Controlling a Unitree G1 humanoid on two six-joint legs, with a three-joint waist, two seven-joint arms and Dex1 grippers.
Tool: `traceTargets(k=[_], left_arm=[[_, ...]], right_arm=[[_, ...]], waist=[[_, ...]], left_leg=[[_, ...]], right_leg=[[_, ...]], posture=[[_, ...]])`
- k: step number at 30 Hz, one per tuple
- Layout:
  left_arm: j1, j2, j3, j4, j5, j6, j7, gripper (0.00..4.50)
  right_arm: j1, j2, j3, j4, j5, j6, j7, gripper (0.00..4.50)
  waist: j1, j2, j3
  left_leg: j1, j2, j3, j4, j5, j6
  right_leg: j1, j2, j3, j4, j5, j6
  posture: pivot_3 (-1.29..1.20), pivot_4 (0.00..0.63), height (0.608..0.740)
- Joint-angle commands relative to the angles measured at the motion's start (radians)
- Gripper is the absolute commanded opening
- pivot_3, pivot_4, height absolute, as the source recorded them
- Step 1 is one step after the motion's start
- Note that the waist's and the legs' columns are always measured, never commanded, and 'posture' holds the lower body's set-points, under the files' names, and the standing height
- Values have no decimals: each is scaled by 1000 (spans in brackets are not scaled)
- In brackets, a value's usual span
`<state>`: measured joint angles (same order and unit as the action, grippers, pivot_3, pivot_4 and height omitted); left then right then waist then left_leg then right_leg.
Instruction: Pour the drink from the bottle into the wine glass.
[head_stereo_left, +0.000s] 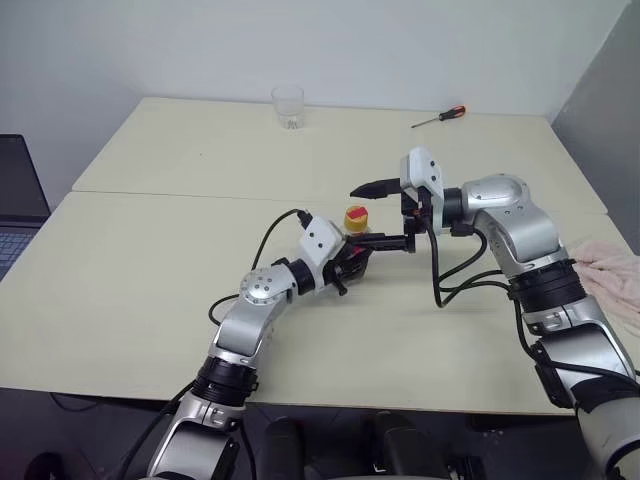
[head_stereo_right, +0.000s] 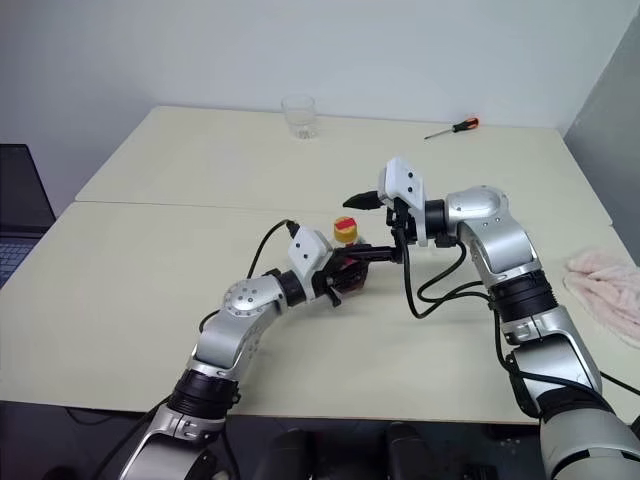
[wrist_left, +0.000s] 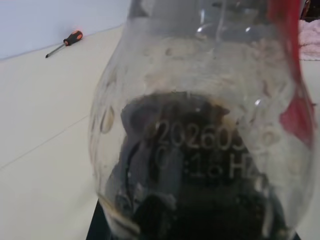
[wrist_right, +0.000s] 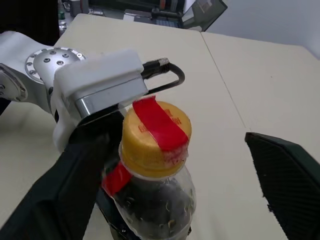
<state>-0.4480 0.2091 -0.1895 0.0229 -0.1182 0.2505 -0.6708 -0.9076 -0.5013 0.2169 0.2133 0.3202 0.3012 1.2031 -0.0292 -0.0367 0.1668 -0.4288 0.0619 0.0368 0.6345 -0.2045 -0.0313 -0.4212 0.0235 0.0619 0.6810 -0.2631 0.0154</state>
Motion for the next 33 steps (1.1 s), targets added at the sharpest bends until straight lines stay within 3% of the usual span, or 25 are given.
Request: traceTargets(k=[1, 7, 12, 14, 17, 19, 22, 33], left_arm=[[-26, -4, 6, -53, -24, -28, -8, 1133], [-26, -8, 8, -46, -23, -34, -10, 1133], [-19, -9, 10, -50, -22, -34, -8, 1133], [-14, -6, 10, -55, -23, -33, -10, 1133], [-8, -5, 14, -59, -26, -28, -9, 1133], [-5, -8, 13, -60, -25, -27, -8, 1133], [-6, -16, 7, -59, -26, -27, -7, 1133], [15, -8, 11, -72, -26, -30, -12, 1133]], right_arm=[[23, -52, -81, -137, 53, 69, -15, 4500], [153, -141, -210, -282, 106, 179, -94, 4500], [162, -57, -364, -448, 213, 370, -388, 4500], [116, 40, -397, -545, 257, 472, -570, 4500], [98, 116, -293, -679, 177, 621, -771, 4500], [129, 110, -207, -725, 100, 659, -843, 4500], [179, 177, -205, -750, 88, 732, -951, 4500], [186, 207, -193, -874, 106, 854, -1004, 4500]], waist=[[0, 0, 0], [1, 0, 0], [-6, 1, 0], [-13, 2, 0], [-15, 3, 0], [-11, 3, 0], [-1, 3, 0], [-2, 3, 0]], left_leg=[[0, 0, 0, 0, 0, 0], [0, -1, 0, 0, 0, 0], [0, 0, -1, 1, 0, 0], [1, 1, -2, 1, 0, 0], [2, 1, -3, -1, 0, 0], [1, 2, -3, -1, 0, 0], [1, 1, -2, 0, 0, 0], [-4, 0, -2, 6, 0, 0]], right_leg=[[0, 0, 0, 0, 0, 0], [1, 0, 0, 0, 0, 0], [0, 0, 2, 1, 0, 0], [0, 1, 3, 1, 0, 0], [0, 3, 4, 2, -1, 1], [0, 3, 3, 2, -1, 1], [1, 1, 4, 1, -1, 1], [0, 0, 2, 0, -1, 2]], posture=[[0, 150, 740], [0, 150, 740], [0, 150, 740], [0, 150, 740], [0, 150, 740], [0, 150, 740], [0, 150, 740], [0, 150, 740]])
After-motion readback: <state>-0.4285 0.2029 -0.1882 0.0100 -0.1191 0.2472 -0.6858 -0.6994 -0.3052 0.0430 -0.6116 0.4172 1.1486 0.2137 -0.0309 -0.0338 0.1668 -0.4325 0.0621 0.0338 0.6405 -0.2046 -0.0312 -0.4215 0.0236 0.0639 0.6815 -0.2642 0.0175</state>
